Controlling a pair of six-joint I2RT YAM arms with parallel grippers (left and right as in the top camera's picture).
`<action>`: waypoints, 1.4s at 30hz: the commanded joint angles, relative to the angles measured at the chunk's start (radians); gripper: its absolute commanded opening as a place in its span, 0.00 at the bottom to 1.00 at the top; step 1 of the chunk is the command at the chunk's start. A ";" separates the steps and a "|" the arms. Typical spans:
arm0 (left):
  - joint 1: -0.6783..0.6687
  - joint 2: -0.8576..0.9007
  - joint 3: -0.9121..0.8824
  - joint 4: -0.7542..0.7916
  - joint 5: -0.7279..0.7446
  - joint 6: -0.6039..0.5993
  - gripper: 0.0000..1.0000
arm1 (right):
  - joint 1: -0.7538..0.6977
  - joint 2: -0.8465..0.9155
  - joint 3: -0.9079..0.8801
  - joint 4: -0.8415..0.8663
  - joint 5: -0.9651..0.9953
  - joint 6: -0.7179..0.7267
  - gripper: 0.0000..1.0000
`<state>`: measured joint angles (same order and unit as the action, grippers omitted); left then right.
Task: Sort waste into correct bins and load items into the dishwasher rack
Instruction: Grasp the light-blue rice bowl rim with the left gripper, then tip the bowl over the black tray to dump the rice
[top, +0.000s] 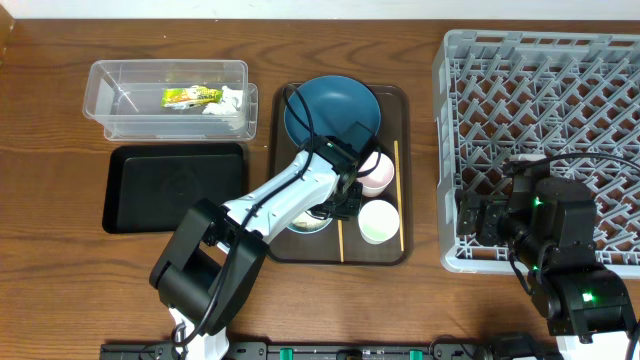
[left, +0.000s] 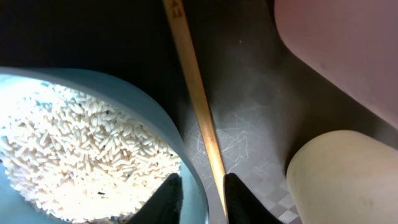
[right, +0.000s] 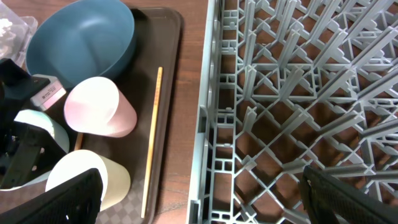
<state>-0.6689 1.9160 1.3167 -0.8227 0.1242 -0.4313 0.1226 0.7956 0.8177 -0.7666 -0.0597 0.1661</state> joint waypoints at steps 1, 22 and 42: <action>-0.002 0.009 -0.007 -0.007 -0.006 -0.001 0.21 | 0.009 -0.003 0.018 -0.001 0.003 -0.018 0.99; -0.002 0.004 -0.006 -0.032 -0.006 -0.001 0.06 | 0.009 -0.003 0.018 -0.001 0.003 -0.018 0.99; 0.000 -0.160 0.000 -0.114 -0.037 0.057 0.06 | 0.009 -0.003 0.018 -0.001 0.003 -0.018 0.99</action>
<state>-0.6697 1.7969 1.3170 -0.9257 0.1013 -0.4110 0.1226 0.7959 0.8177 -0.7666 -0.0597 0.1638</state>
